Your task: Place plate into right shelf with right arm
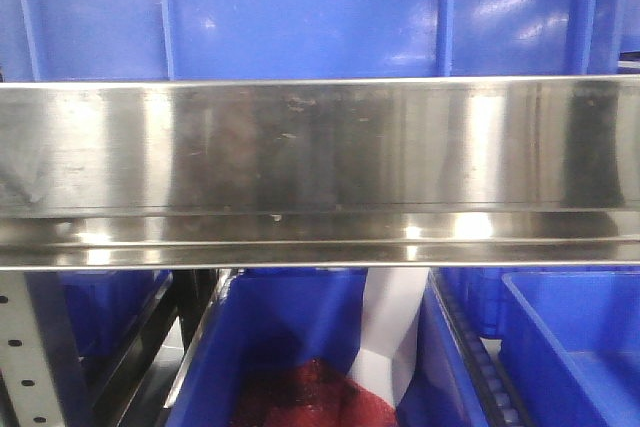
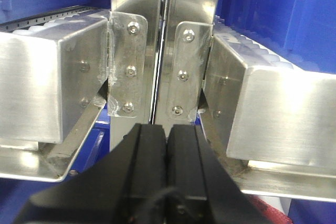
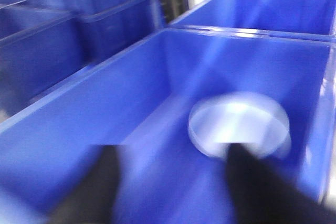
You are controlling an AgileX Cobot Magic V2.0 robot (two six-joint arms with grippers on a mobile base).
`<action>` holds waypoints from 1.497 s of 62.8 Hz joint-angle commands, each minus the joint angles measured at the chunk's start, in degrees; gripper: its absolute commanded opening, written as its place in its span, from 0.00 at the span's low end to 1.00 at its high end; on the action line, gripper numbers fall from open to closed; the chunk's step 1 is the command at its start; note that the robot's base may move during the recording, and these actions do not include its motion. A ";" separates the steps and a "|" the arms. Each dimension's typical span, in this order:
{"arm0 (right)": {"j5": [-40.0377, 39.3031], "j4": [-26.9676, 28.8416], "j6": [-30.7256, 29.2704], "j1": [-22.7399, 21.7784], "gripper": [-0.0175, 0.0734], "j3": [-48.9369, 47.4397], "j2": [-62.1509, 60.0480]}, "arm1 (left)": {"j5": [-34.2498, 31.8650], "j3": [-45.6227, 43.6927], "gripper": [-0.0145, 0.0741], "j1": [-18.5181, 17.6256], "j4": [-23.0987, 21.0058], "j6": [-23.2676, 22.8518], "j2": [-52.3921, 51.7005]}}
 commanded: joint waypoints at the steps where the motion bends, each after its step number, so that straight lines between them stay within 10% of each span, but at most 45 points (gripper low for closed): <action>1: 0.35 0.17 -0.52 -0.44 0.23 -2.00 -4.78 | -4.86 0.57 0.11 -0.41 -0.13 -0.34 -0.06; 37: 0.64 -0.58 -0.52 -0.44 0.26 -1.89 -10.26 | -4.86 0.57 0.11 -0.41 -0.13 -0.34 -0.06; 54: -6.09 -15.74 1.00 -0.74 0.25 0.27 -10.99 | -4.86 0.57 0.11 -0.41 -0.13 -0.34 -0.06; 66: -17.38 -23.40 12.90 -8.58 0.25 10.99 -17.52 | -4.86 0.57 0.11 -0.41 -0.13 -0.34 -0.06; 94: -30.24 -23.67 13.14 -20.05 0.25 50.64 -48.61 | -4.86 0.57 0.11 -0.41 -0.13 -0.34 -0.06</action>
